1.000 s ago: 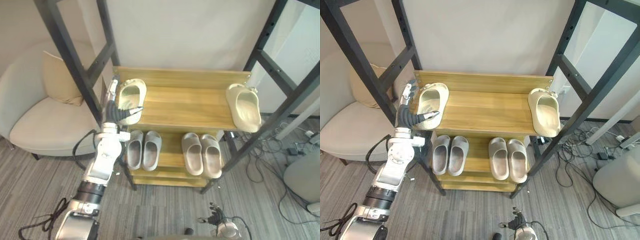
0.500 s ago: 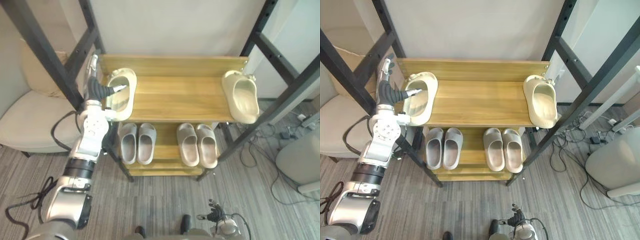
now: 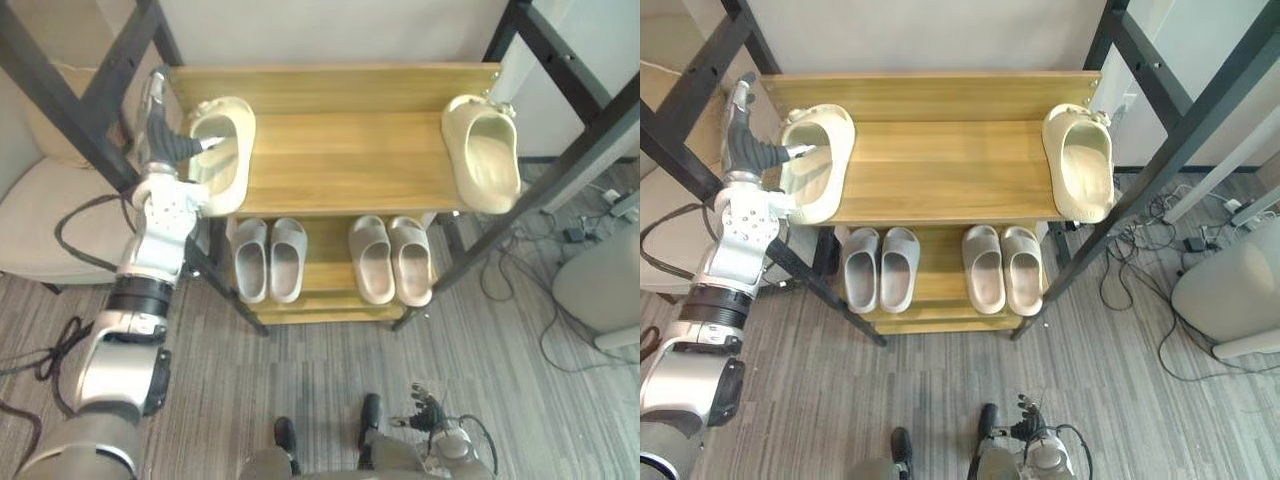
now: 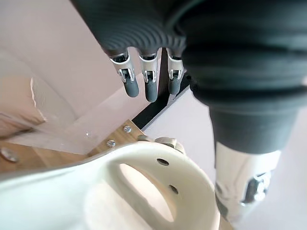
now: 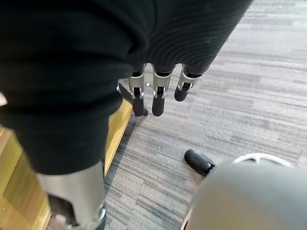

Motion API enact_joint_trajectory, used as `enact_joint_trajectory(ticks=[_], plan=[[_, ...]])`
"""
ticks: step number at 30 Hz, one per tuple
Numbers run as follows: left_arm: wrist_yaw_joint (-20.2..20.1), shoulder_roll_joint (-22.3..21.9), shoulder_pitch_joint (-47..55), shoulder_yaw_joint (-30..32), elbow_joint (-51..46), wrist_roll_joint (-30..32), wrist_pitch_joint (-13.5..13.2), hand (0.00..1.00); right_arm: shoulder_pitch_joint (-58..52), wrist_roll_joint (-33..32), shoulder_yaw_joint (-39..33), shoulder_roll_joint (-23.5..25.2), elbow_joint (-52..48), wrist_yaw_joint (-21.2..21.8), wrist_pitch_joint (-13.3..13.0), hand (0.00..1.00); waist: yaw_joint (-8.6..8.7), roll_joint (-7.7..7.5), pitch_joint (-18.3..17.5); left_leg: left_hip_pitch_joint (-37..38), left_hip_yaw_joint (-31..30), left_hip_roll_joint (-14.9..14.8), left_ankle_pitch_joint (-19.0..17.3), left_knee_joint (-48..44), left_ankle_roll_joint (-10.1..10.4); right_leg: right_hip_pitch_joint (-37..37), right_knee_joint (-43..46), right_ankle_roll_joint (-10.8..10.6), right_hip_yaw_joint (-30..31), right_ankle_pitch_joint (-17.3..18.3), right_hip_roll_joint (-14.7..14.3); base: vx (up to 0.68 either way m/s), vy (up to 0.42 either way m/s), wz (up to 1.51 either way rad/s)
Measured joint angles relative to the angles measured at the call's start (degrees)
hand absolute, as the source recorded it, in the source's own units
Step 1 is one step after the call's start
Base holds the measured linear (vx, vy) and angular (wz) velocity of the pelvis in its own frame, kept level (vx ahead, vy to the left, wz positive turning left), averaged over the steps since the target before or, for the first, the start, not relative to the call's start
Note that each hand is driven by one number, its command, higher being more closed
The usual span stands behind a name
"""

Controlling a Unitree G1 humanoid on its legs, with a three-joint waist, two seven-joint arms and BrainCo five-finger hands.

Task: Organize the slippers on the shoe rack

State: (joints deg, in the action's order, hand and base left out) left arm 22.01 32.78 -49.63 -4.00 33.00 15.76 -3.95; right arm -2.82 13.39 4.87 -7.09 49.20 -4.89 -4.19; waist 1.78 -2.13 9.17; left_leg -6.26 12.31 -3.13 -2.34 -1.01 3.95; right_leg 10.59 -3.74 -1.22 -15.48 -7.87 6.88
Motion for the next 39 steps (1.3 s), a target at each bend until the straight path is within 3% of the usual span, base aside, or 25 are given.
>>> enact_joint_trajectory(ticks=[7,13,19,27,39], plan=[[0.2,0.3,-9.0,-1.4,2.4,1.1,1.9,0.00,-1.0,-1.0,0.6,0.9,-3.5,0.0,-0.7,0.00,1.10,-1.57,0.9,-2.7,0.7,0.1,2.1,1.1,0.0,3.7,0.6,0.2,0.9,-1.3,0.1,-0.08,0.002,-0.03],[0.2,-0.1,-13.9,-3.5,2.6,3.5,2.9,0.00,-1.3,-2.3,0.4,1.5,-4.3,0.1,-0.8,0.00,2.30,-1.78,1.2,-2.7,2.2,0.2,2.3,1.1,-0.6,4.5,0.5,0.6,2.3,-2.5,0.0,0.00,0.038,-0.12],[0.2,-0.6,-19.4,-5.4,5.2,8.0,4.2,0.00,-2.0,-4.5,0.4,2.3,-5.8,0.3,-1.3,0.00,2.45,-1.72,1.3,-2.8,3.7,0.5,1.6,0.8,-0.9,5.3,0.5,0.4,3.9,-2.7,0.1,-0.01,0.053,-0.13],[0.1,-0.4,-19.7,-5.6,5.7,9.5,4.6,0.00,-2.5,-4.7,-0.1,2.3,-5.8,0.3,-1.8,0.00,2.63,-1.46,1.5,-3.6,4.9,0.4,-0.6,-2.4,-1.2,5.3,0.5,0.2,5.3,-2.8,0.2,-0.03,0.056,-0.08],[0.2,-0.4,-11.1,-2.9,-7.2,10.6,4.4,0.00,-1.7,-4.6,-0.2,2.0,-4.5,0.3,-1.8,0.00,2.39,-0.70,2.1,-1.5,2.8,0.7,-0.9,-2.3,-1.2,1.8,-0.4,0.0,3.5,-2.6,0.3,-0.02,0.035,0.07]])
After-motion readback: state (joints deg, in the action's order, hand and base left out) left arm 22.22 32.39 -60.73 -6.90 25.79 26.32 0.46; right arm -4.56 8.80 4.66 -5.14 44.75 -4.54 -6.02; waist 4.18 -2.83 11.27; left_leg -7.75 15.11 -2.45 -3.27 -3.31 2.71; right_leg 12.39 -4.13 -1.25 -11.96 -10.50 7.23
